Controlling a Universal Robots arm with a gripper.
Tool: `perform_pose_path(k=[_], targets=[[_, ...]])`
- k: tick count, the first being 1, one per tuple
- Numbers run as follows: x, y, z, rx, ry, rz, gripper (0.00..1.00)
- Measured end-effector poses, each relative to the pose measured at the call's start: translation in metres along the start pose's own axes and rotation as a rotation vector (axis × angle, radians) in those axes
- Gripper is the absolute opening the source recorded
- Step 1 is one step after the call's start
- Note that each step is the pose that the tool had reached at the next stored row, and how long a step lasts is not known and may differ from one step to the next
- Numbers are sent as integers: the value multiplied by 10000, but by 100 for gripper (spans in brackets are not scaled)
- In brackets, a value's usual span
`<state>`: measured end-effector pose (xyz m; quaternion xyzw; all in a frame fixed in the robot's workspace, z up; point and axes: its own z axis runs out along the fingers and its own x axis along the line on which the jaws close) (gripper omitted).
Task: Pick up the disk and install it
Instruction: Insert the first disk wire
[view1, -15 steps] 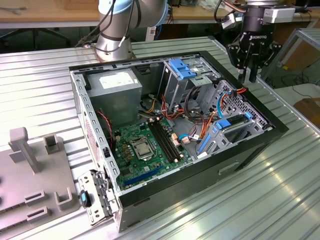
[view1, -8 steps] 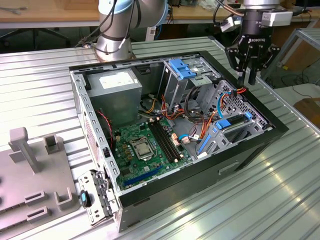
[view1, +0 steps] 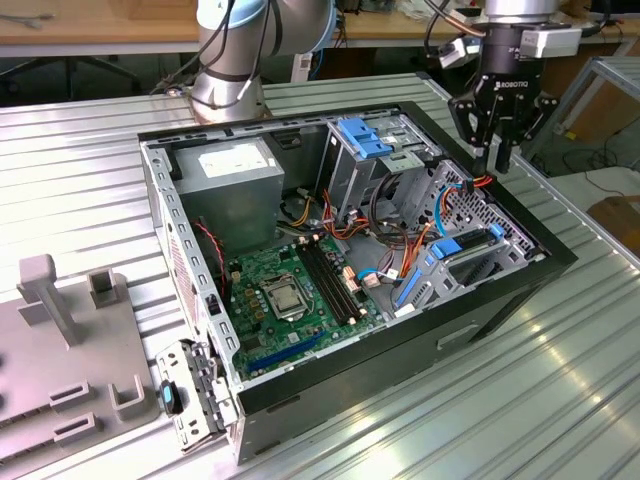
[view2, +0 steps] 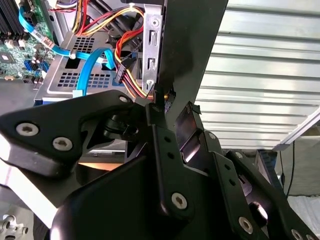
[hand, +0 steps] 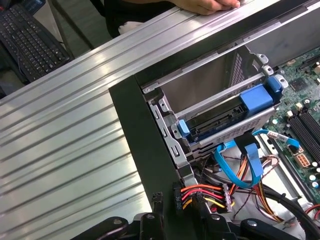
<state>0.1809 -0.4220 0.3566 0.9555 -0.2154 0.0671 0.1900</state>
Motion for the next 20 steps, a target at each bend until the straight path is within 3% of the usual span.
perform_pose_path(k=[10,20], targets=[[-5,-8,34,-11,5,0,36],[11,27,54,-22,10,-2,36]])
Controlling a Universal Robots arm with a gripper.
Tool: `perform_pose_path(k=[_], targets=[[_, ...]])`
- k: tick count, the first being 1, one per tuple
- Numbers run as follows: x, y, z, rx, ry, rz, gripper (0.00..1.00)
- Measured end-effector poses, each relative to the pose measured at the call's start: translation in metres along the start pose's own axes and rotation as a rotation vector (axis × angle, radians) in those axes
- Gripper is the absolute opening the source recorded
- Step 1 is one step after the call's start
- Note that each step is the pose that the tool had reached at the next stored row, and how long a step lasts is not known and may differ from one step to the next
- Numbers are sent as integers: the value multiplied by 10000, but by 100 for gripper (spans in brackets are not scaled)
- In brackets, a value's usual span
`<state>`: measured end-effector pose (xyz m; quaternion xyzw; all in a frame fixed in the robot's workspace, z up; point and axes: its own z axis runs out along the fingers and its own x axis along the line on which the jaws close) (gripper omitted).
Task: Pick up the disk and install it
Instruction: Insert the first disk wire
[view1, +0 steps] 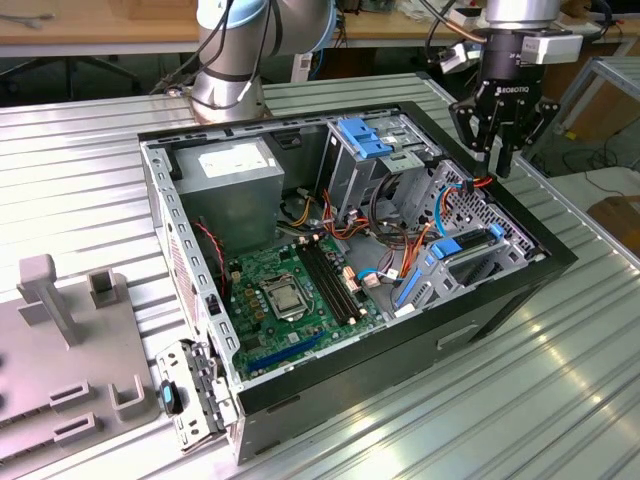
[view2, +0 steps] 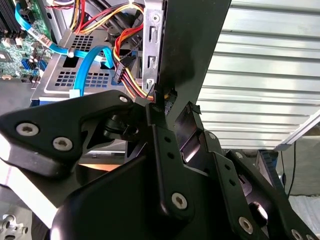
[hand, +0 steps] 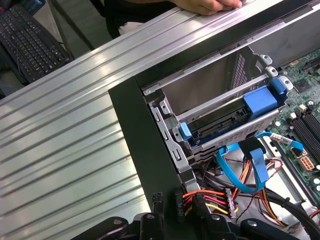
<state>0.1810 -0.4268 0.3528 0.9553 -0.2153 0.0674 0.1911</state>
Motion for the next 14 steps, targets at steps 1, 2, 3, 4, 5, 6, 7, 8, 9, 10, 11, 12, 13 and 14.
perform_pose_path(k=[1,2,3,4,5,6,7,8,9,10,11,12,13,14], targets=[[0,0,0,0,0,0,36],[0,0,0,-1,1,0,36],[0,0,0,0,1,-1,36],[0,0,0,-1,1,0,35],[0,0,0,-1,1,0,28],[0,0,0,0,1,-1,28],[0,0,1,-1,1,0,21],[0,0,1,0,1,0,21],[0,0,1,0,0,0,21],[0,-1,3,0,0,0,21],[-1,29,14,1,2,2,16],[-23,82,28,8,19,8,16],[-93,134,22,18,43,21,16],[-102,136,21,16,40,32,16]])
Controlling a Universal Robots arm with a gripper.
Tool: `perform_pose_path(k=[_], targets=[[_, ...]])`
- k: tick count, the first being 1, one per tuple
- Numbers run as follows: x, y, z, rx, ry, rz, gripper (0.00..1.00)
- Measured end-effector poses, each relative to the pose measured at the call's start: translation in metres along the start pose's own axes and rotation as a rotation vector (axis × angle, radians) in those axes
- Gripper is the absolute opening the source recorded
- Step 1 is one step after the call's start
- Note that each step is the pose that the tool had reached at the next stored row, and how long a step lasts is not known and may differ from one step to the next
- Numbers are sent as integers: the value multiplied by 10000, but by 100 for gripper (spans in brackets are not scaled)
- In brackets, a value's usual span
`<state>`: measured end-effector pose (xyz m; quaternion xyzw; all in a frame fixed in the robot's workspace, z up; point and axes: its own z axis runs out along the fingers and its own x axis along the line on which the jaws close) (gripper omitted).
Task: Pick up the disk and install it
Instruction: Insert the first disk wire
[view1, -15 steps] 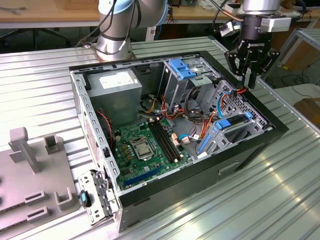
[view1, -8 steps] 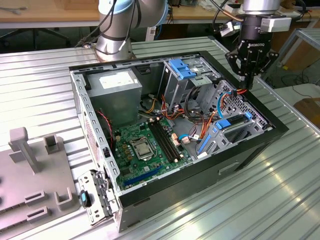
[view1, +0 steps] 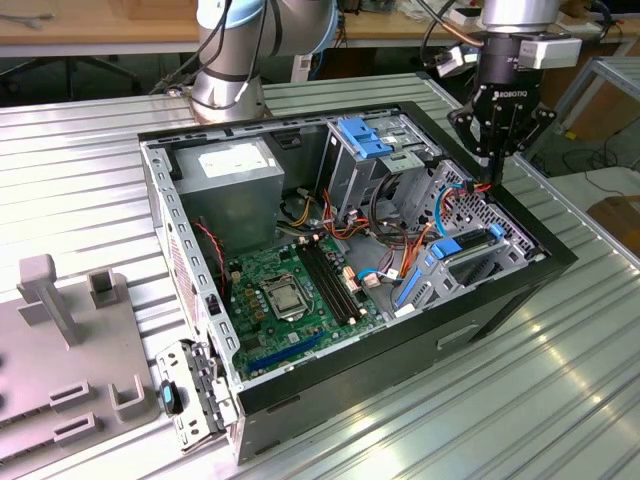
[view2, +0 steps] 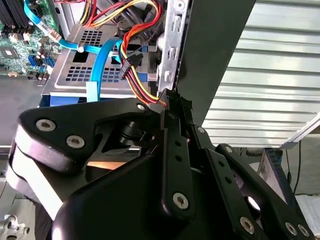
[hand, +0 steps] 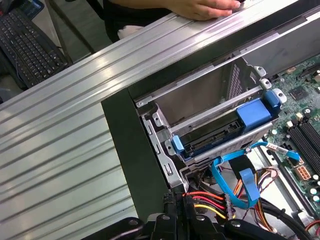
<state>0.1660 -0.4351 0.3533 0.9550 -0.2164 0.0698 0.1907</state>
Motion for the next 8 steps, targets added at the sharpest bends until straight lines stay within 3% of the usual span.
perform_pose_path(k=[8], targets=[[-57,31,-2,-15,-22,72,16]])
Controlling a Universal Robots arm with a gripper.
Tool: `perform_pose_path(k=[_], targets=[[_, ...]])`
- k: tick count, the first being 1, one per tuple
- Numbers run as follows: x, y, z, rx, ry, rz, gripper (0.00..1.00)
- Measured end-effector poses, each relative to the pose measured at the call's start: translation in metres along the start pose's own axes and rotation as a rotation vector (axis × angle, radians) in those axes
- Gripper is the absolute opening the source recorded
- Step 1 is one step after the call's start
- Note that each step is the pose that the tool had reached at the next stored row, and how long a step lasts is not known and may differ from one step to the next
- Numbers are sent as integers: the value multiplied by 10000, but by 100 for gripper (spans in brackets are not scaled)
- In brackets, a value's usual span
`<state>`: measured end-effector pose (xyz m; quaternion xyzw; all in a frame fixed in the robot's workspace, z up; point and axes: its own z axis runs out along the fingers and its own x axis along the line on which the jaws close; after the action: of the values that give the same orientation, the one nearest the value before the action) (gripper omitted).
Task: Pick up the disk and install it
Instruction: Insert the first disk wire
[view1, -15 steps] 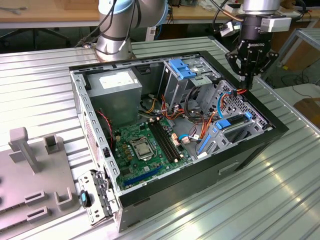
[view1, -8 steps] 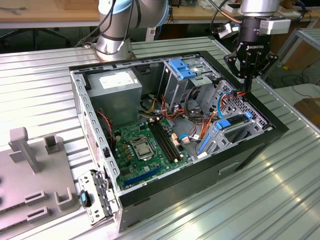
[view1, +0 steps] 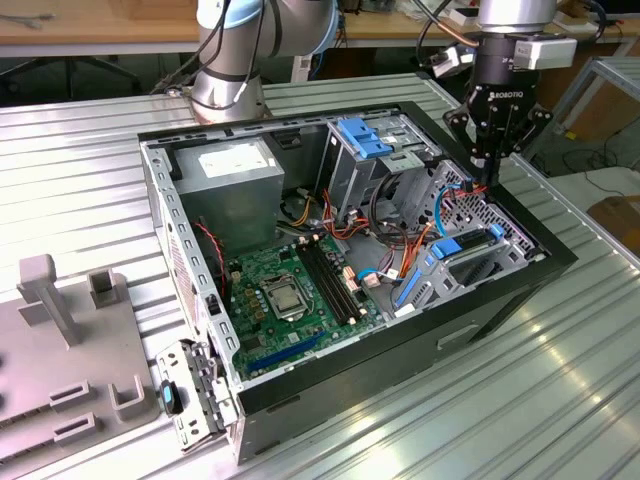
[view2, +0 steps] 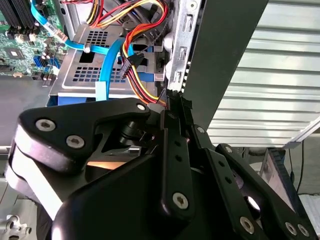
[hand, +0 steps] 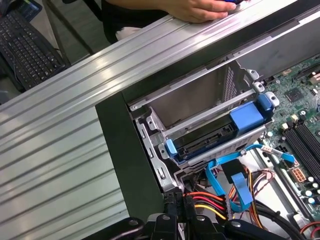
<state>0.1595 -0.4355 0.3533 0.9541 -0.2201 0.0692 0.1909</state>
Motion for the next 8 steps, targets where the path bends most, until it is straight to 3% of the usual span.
perform_pose_path(k=[8], targets=[[-1,0,1,-148,-227,623,16]])
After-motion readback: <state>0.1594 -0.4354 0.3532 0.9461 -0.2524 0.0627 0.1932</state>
